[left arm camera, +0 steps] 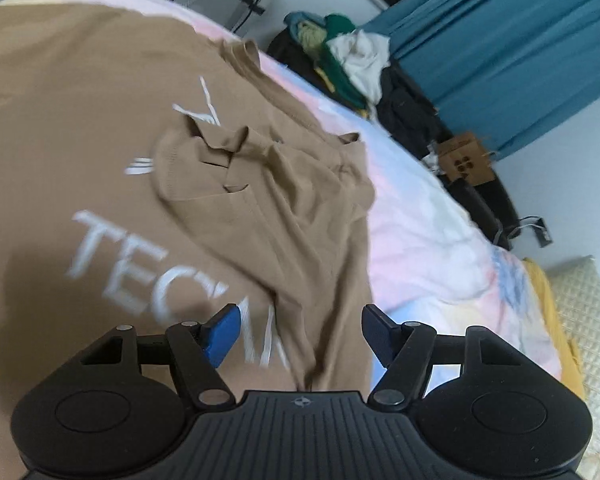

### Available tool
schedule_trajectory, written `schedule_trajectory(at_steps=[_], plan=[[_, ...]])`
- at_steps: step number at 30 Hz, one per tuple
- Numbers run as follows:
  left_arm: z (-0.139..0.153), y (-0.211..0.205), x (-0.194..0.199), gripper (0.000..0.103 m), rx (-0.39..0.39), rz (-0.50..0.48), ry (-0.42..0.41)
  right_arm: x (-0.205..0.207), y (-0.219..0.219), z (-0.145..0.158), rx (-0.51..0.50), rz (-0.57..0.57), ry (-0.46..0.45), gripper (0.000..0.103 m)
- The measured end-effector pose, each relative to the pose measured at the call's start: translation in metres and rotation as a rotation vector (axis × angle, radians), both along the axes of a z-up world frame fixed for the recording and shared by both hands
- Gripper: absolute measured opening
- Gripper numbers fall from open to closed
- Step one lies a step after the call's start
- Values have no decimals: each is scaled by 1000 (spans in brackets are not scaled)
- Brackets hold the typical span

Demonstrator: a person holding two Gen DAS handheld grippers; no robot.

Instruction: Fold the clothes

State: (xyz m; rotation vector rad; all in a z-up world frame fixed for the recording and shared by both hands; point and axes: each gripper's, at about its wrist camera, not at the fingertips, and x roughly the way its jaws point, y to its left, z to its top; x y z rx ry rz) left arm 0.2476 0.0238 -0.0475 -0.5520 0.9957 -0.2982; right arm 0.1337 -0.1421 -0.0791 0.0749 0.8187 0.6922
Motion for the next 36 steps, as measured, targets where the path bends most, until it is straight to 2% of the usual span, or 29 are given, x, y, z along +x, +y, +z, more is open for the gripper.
schedule_trajectory(at_steps=[3,6,7,8,10,13,16,21,23,24,28,29,32,33,35,36], plan=[[-15,-15,43,61,6,22,33,-6,14,-10,-90,109,-4,33],[-28,-29,74,33,23,27,48,-9,21,-16,-141,172,-19,32],[-24,-31,75,13,41,16,25,-9,23,-19,-145,193,-3,32],[-20,-33,75,4,60,6,1,-9,25,-21,-157,210,2,32],[-12,-37,76,3,98,-16,-46,-15,30,-24,-190,250,-11,32],[7,-38,76,3,150,-29,-125,-21,36,-24,-186,312,-8,32],[21,-37,81,3,244,-19,-166,-32,44,-26,-200,377,-5,32],[4,-26,82,3,297,-2,-147,-30,45,-33,-208,402,5,32],[-3,-22,82,6,318,5,-140,-26,38,-30,-167,388,21,32],[-2,-19,79,9,299,6,-147,-23,33,-27,-133,375,27,32],[12,15,51,48,206,10,-180,-12,11,-12,6,312,44,33],[12,32,44,57,175,49,-178,-9,5,-7,47,286,42,33],[12,85,23,75,82,167,-168,1,-14,0,153,185,51,35],[11,102,16,77,51,207,-165,6,-21,0,180,134,64,35],[11,137,2,82,-11,286,-158,14,-30,-4,197,16,81,44],[11,155,-4,82,-42,325,-154,17,-34,-7,204,-44,89,57]])
